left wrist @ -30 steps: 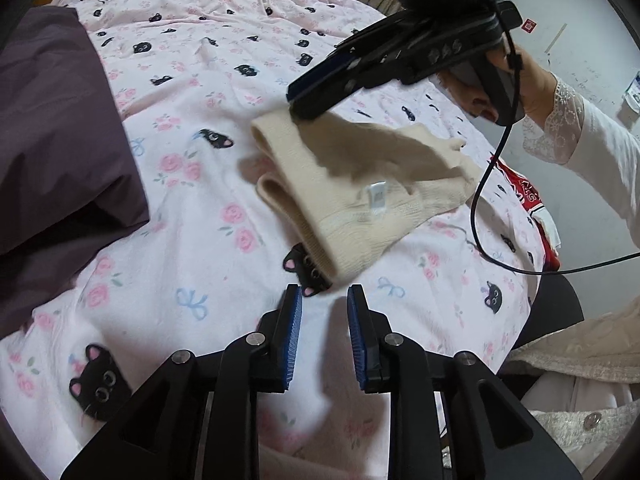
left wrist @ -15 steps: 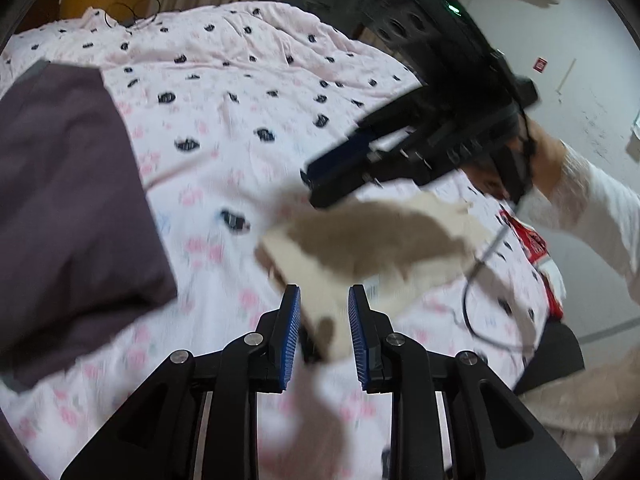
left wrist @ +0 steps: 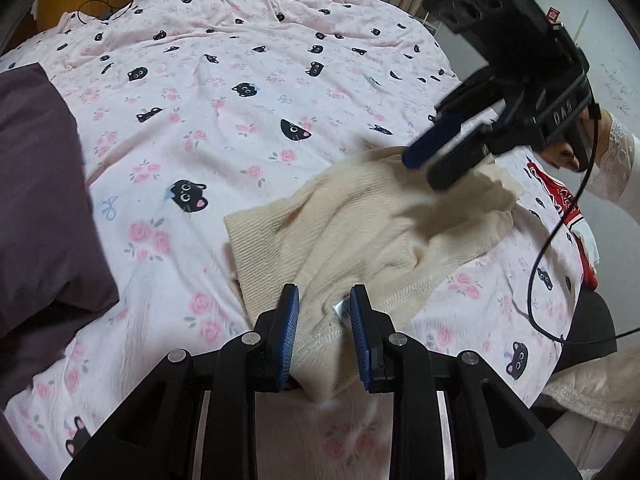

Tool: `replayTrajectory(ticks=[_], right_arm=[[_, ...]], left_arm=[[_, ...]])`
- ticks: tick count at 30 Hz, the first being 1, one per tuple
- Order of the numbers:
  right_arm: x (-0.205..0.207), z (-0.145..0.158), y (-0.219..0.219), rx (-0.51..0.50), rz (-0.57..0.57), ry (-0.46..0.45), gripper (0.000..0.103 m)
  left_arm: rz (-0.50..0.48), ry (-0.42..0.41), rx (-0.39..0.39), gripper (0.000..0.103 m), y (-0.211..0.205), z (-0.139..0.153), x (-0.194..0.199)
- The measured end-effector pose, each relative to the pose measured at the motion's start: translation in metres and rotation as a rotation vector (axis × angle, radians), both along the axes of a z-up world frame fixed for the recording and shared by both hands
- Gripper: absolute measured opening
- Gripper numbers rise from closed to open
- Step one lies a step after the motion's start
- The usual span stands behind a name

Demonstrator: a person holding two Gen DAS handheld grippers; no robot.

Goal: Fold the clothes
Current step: 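Lift the sweater with both grippers and spread it flat on the duvet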

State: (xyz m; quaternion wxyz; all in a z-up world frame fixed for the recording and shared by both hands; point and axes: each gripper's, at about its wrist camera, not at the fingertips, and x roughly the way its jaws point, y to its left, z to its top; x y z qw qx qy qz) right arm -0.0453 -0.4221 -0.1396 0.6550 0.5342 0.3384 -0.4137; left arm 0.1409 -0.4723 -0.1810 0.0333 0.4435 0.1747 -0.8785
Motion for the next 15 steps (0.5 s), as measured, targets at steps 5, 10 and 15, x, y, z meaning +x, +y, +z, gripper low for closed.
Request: replayTrajectory(ticks=[5,10,15], right_arm=[[0.002,-0.019,-0.007,0.010,-0.021,0.013,0.038],[-0.026,-0.028,-0.014,-0.003,-0.141,0.048,0.037],[-0.054,-0.013,0.001,-0.065,-0.245,0.054,0.038]], left_arm=[[0.019,0.005,-0.007,0.023,0.002,-0.001,0.001],[0.053,0.031,0.000,0.023,0.002,-0.002,0.006],[0.080,0.064,0.009,0.023,0.001,0.004,0.010]])
